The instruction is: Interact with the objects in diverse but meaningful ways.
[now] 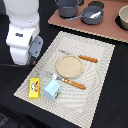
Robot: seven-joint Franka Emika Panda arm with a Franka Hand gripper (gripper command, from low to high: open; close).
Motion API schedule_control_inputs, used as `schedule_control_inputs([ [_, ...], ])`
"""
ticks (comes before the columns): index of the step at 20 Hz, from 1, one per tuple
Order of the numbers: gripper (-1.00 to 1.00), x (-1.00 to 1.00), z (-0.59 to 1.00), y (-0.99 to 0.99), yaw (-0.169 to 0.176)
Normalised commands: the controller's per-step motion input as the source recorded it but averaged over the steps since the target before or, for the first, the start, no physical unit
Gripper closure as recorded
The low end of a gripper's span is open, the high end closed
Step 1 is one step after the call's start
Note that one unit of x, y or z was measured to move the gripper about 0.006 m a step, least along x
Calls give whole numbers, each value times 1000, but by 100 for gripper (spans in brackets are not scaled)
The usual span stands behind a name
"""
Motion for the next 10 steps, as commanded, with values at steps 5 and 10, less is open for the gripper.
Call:
schedule_control_inputs([
  [5,-100,-430,-423,-108,27],
  [10,100,52,-38,-76,8],
])
